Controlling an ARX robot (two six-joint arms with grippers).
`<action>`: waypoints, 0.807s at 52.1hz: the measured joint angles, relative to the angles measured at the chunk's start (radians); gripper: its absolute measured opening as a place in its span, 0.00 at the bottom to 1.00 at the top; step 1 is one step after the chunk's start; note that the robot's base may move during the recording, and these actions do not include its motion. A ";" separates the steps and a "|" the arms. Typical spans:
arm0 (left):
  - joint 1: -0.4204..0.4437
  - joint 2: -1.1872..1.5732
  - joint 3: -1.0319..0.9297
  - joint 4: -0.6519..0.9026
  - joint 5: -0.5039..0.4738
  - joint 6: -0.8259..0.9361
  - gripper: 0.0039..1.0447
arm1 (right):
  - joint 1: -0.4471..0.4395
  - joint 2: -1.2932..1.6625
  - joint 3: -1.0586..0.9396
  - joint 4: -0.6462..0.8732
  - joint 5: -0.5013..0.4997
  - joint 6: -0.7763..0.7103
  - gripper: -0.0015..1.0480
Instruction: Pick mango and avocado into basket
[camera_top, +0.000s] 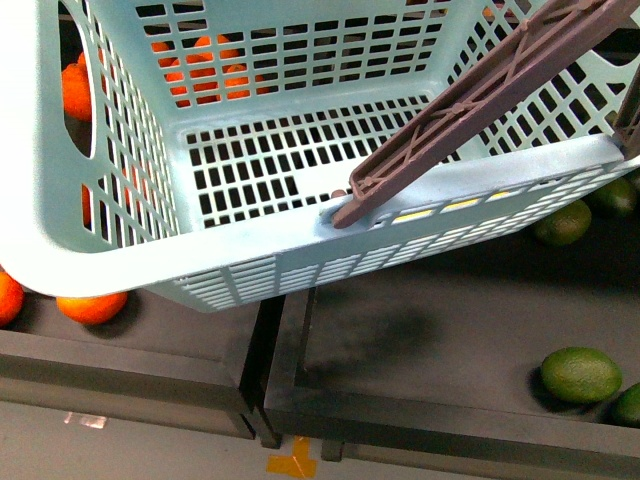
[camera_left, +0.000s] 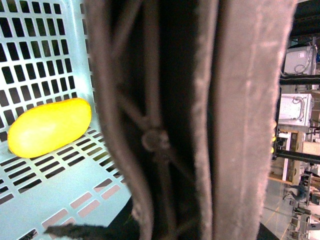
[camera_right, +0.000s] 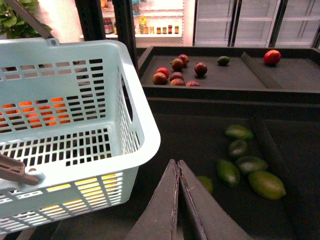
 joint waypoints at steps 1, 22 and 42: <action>0.000 0.000 0.000 0.000 0.000 0.000 0.14 | 0.000 -0.005 0.000 -0.006 0.000 0.000 0.02; 0.000 0.000 0.000 0.000 0.000 -0.002 0.14 | 0.000 -0.203 0.000 -0.209 0.000 0.000 0.06; 0.000 0.000 0.000 0.000 0.000 0.000 0.14 | 0.000 -0.204 0.000 -0.210 0.000 0.000 0.79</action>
